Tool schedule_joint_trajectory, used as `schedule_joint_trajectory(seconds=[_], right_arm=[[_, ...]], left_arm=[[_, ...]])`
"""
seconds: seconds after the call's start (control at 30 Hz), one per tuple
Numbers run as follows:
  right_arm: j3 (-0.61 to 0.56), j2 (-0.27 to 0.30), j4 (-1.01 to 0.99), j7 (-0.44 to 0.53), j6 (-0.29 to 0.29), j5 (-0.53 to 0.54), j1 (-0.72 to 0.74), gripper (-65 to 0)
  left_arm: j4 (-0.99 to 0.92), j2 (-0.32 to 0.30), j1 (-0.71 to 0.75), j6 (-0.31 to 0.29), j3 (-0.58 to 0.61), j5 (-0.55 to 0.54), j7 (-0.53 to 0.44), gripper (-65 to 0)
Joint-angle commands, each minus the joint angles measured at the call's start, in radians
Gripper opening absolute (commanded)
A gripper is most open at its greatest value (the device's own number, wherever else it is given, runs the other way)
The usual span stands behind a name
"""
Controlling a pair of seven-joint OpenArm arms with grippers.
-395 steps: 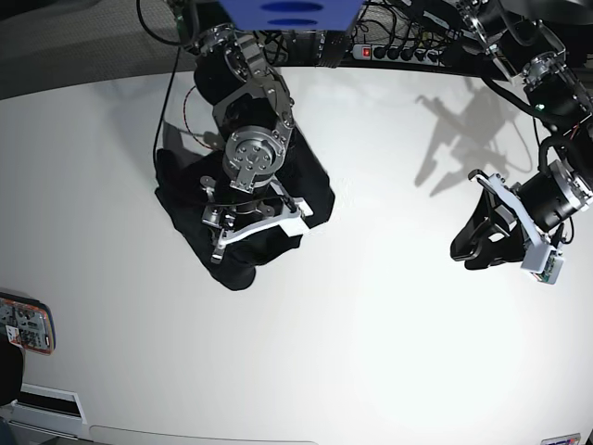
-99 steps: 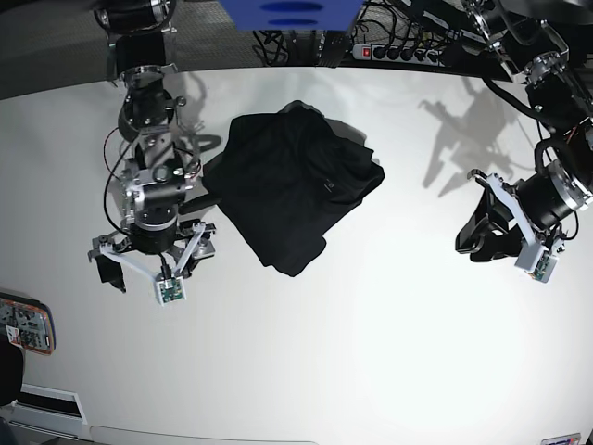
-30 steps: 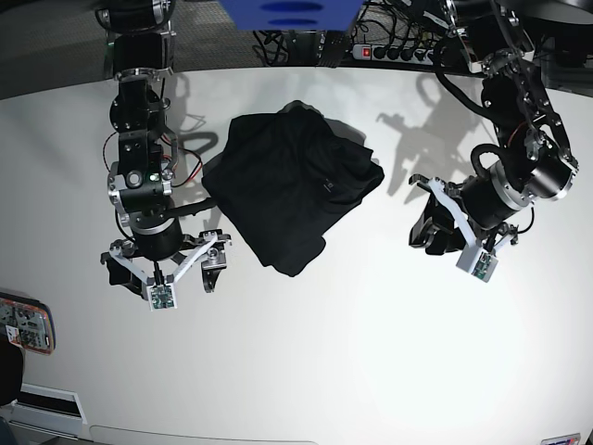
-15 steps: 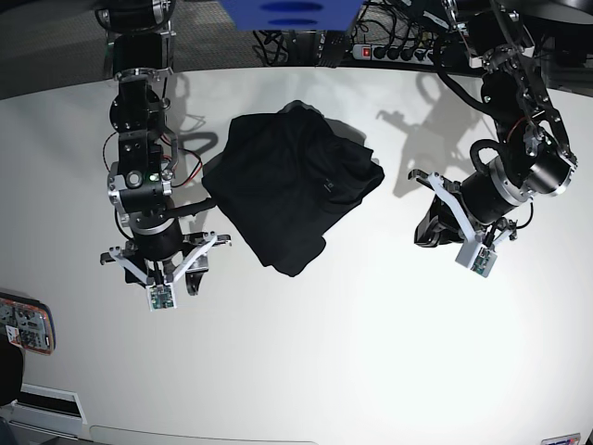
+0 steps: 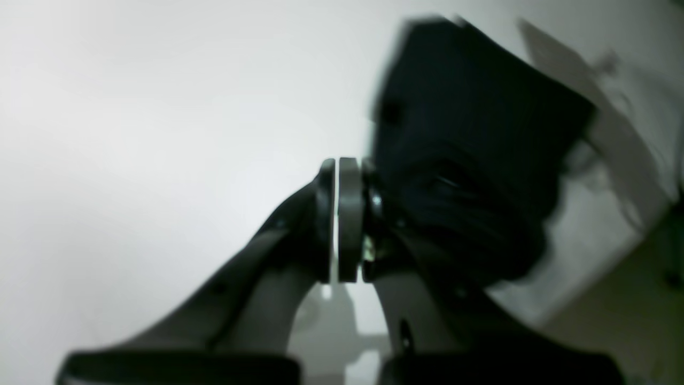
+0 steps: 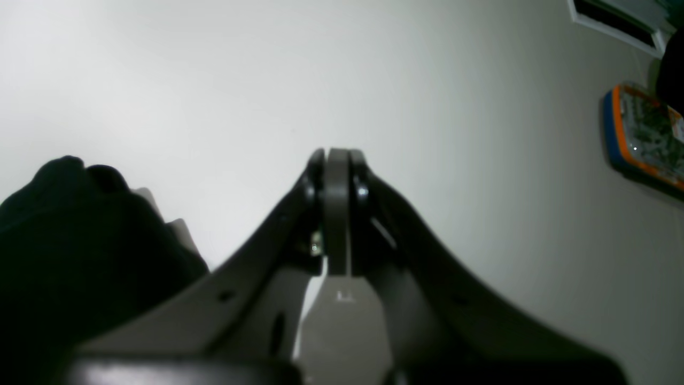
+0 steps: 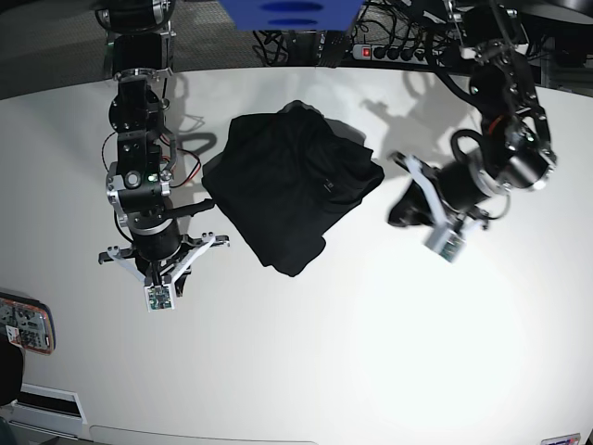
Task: Fold the T-shirt properly
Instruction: 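Move the left gripper toward the bundle's side edge, then push the bundle's side with the left gripper toward the right gripper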
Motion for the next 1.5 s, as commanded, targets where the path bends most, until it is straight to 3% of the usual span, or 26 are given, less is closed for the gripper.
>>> schedule_joint_trajectory(seconds=[0.0, 0.23, 0.47, 0.6, 0.67, 0.83, 1.1, 1.2, 1.3, 1.47], right_arm=[[0.004, 0.005, 0.015, 0.023, 0.0, -0.005, 0.017, -65.0], [0.0, 0.005, 0.013, 0.021, 0.0, -0.005, 0.019, -65.0], [0.0, 0.005, 0.01, 0.021, 0.0, -0.005, 0.022, -65.0], [0.001, 0.005, 0.01, 0.021, 0.0, -0.005, 0.022, -65.0], [0.003, 0.005, 0.009, 0.021, 0.0, -0.005, 0.023, -65.0], [0.003, 0.005, 0.009, 0.024, 0.0, -0.003, 0.023, -65.0], [0.0, 0.005, 0.009, 0.026, 0.0, -0.003, 0.022, -65.0], [0.001, 0.005, 0.009, 0.027, 0.0, -0.003, 0.022, -65.0], [0.003, 0.005, 0.01, 0.027, 0.0, -0.003, 0.02, -65.0], [-0.002, 0.005, 0.012, 0.024, 0.0, -0.003, 0.02, -65.0]], left_arm=[[0.019, -0.006, -0.012, 0.002, 0.027, -0.014, -0.025, -65.0], [0.019, -0.001, -0.013, 0.002, 0.086, -0.017, -0.027, -65.0], [0.019, -0.003, 0.019, 0.004, 0.286, -0.014, -0.028, -65.0], [0.019, -0.003, 0.042, 0.07, 0.381, -0.012, -0.028, -65.0], [0.014, -0.003, 0.053, 0.105, 0.418, 0.02, -0.028, -65.0], [-0.035, 0.003, 0.054, 0.114, 0.536, 0.215, -0.028, -65.0], [-0.21, 0.025, 0.047, 0.111, 0.499, 0.265, -0.03, -65.0], [-0.253, 0.022, 0.054, 0.111, 0.498, 0.265, -0.094, -65.0], [-0.253, -0.03, 0.053, 0.113, 0.493, 0.265, -0.157, -65.0], [-0.279, -0.092, -0.007, 0.113, 0.491, 0.267, -0.16, -65.0]])
